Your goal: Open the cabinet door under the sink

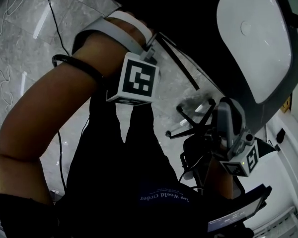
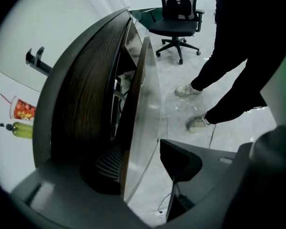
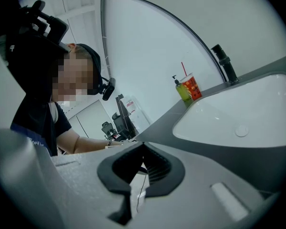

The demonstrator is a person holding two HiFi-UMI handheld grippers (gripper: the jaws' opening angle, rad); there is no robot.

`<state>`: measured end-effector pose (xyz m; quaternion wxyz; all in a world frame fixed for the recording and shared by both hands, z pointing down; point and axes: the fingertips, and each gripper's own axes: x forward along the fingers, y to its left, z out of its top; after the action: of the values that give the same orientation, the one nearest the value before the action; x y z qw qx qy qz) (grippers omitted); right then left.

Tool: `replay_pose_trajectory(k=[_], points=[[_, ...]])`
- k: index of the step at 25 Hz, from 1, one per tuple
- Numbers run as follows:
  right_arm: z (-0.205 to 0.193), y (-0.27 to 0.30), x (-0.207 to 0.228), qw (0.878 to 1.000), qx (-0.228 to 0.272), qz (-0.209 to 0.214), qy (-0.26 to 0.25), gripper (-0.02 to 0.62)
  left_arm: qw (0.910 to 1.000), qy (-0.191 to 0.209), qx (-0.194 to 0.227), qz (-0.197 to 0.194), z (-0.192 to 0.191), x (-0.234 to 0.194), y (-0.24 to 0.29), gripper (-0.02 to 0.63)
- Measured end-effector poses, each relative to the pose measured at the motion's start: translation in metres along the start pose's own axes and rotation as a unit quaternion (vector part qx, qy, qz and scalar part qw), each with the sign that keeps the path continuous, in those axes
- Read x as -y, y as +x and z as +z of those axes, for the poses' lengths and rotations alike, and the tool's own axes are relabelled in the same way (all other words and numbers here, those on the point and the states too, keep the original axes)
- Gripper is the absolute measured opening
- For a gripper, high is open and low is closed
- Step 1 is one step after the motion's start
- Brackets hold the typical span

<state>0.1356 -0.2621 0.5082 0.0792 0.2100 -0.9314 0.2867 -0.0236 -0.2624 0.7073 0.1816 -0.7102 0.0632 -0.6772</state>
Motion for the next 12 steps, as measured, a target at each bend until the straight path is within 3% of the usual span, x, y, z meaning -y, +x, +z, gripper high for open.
replay_pose_trajectory(k=[12], points=[[0.002,0.001,0.001,1.000,0.014,-0.016,0.021,0.000,0.9982,0.032,-0.001,-0.050,-0.008,0.016,-0.005,0.207]])
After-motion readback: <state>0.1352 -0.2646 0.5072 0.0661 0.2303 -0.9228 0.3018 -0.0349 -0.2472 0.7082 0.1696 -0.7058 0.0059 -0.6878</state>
